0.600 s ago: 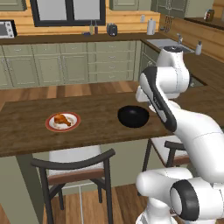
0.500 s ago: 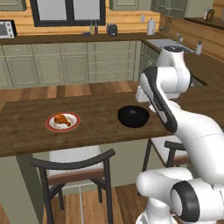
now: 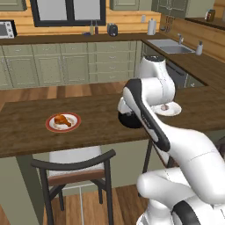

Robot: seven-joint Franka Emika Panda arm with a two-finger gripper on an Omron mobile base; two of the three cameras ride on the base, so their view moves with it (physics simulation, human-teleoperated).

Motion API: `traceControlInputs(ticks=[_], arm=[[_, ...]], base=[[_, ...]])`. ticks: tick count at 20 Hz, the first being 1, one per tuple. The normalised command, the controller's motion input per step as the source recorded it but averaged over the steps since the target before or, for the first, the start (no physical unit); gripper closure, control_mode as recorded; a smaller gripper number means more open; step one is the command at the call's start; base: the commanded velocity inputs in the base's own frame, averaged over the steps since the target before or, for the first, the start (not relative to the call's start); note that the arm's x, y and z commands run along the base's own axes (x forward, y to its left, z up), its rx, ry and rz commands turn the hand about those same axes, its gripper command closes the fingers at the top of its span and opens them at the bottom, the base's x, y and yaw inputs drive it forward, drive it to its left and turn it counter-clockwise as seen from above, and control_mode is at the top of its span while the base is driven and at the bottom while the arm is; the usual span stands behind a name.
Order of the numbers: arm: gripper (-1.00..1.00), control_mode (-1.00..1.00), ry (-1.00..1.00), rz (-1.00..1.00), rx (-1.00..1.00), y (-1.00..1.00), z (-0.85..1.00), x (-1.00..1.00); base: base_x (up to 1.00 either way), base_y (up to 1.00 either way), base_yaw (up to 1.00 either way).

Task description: Pick the chicken drumstick and garlic from their plates and place them in the bowl. Then put the bowl in the fridge.

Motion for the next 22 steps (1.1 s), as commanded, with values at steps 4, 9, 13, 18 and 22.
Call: traceControlInputs(ticks=[4, 9, 13, 18, 22], arm=[[-1.00, -1.00, 0.02, 0.25, 0.00, 1.00, -0.17, 0.63], [-1.00, -1.00, 0.07, 0.19, 0.00, 1.00, -0.25, 0.93], [-1.00, -1.00, 0.06, 0.14, -0.01, 1.00, -0.47, 0.94], [-1.00, -1.00, 0.02, 0.05, 0.00, 0.91, -0.59, 0.82], [-1.00, -1.00, 0.01, 0.00, 0.00, 0.65, -0.58, 0.71]], base=[[0.00, 0.00, 0.00], [0.00, 0.00, 0.00], [0.00, 0.00, 0.00], [0.00, 0.00, 0.00], [0.00, 0.00, 0.00]])
